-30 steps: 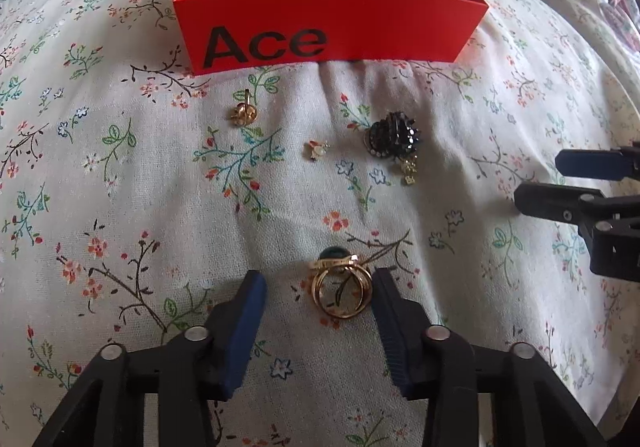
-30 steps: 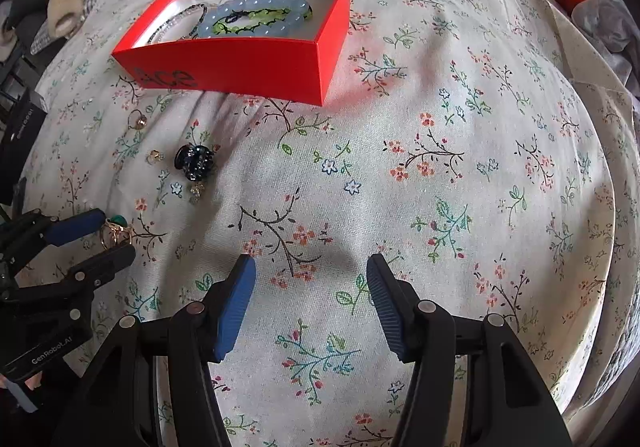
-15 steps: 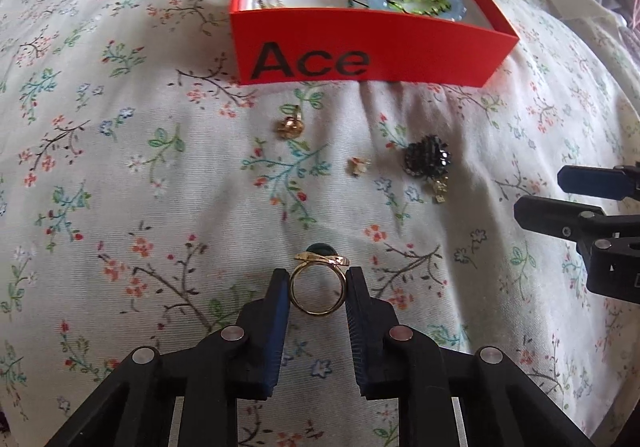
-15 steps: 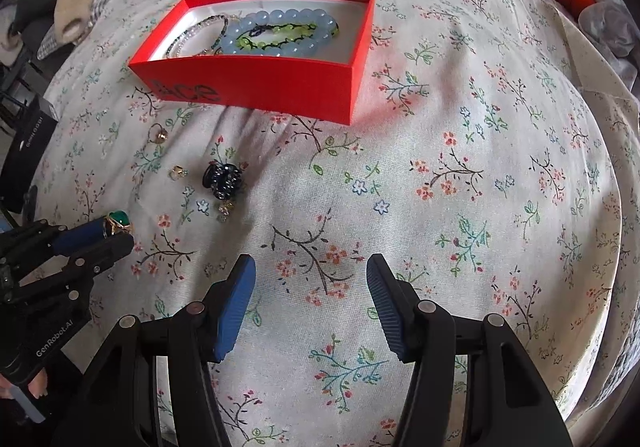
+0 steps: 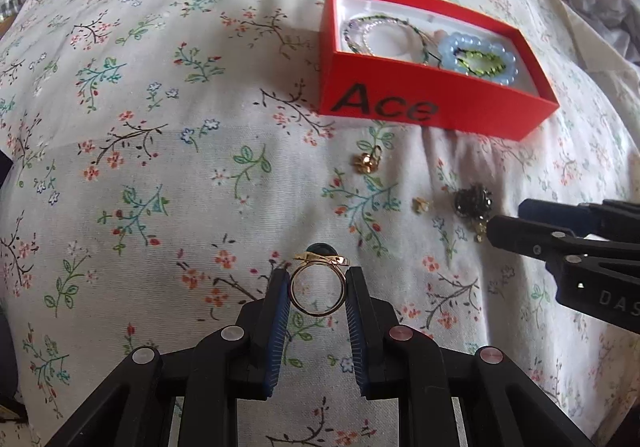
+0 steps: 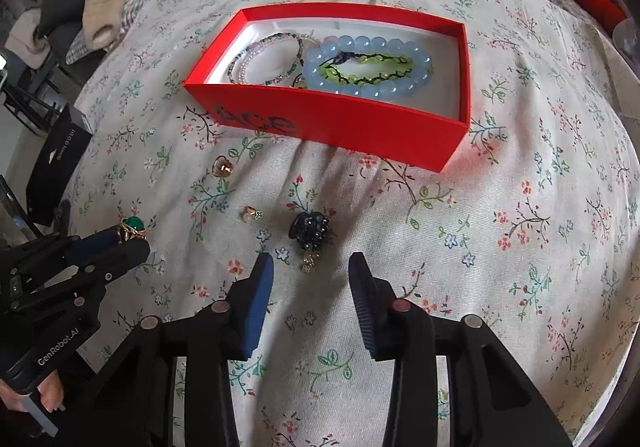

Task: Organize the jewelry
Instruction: 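Grasp the gold ring with the left tool while the right tool grasps the black beaded earring, then carry the gold ring and black earring into the red box and open both tools, then move both tools back to the small earrings and ring beside the box, then grasp a gold dangle earring with the left tool while the right tool grasps the small silver ring, then carry the gold earring and silver ring into the red box and open both tools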

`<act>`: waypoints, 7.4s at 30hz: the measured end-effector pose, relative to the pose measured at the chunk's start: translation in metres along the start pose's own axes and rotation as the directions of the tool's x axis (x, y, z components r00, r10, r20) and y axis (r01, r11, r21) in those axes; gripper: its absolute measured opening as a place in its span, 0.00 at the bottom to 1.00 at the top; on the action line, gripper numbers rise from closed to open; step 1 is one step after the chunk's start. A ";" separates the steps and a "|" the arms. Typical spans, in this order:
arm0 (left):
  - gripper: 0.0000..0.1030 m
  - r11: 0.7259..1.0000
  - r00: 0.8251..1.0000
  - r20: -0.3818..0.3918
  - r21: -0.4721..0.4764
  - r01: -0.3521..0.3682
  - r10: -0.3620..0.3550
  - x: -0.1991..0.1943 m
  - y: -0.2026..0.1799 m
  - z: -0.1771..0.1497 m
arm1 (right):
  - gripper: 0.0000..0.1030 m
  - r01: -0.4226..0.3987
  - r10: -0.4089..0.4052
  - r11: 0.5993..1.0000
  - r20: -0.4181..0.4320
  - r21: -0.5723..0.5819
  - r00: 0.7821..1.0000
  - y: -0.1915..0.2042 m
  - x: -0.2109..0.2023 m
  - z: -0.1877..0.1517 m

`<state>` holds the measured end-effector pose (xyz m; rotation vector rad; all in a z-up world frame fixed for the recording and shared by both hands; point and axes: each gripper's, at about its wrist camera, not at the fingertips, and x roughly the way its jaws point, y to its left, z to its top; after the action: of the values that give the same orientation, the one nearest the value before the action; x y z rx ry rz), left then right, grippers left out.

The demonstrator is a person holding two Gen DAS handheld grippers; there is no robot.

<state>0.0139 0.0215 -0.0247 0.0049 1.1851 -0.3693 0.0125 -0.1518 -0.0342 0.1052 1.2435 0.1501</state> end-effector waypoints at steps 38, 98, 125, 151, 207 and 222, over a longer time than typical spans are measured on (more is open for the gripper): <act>0.21 0.998 0.995 0.089 -0.045 0.050 -0.046 -0.013 0.004 0.036 | 0.22 -0.067 0.060 0.993 0.070 0.098 0.996 -0.018 -0.020 0.021; 0.41 0.997 0.987 0.152 -0.064 -0.040 0.049 -0.003 -0.017 0.083 | 0.22 -0.126 0.096 0.967 0.139 0.222 0.986 -0.061 -0.021 0.085; 0.56 0.989 0.993 0.039 -0.105 -0.107 0.111 -0.002 -0.007 0.059 | 0.44 -0.089 0.070 0.975 0.097 0.206 0.993 -0.054 -0.052 0.040; 0.82 0.989 0.983 0.140 0.070 -0.129 0.118 0.037 -0.011 -0.016 | 0.55 0.065 -0.056 0.996 0.149 -0.057 0.987 -0.033 -0.012 -0.044; 0.12 0.970 0.983 0.177 0.229 -0.081 0.040 0.060 -0.050 0.025 | 0.16 -0.031 0.068 0.979 0.180 -0.201 0.981 -0.005 0.002 -0.007; 0.12 0.984 0.983 0.186 0.172 -0.033 0.000 0.033 -0.041 0.029 | 0.16 -0.050 0.070 0.993 0.183 -0.110 0.981 -0.028 -0.015 -0.002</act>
<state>0.0389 -0.0322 -0.0362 0.1307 0.9650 -0.4484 0.0071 -0.1817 -0.0250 0.0645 1.0434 0.2518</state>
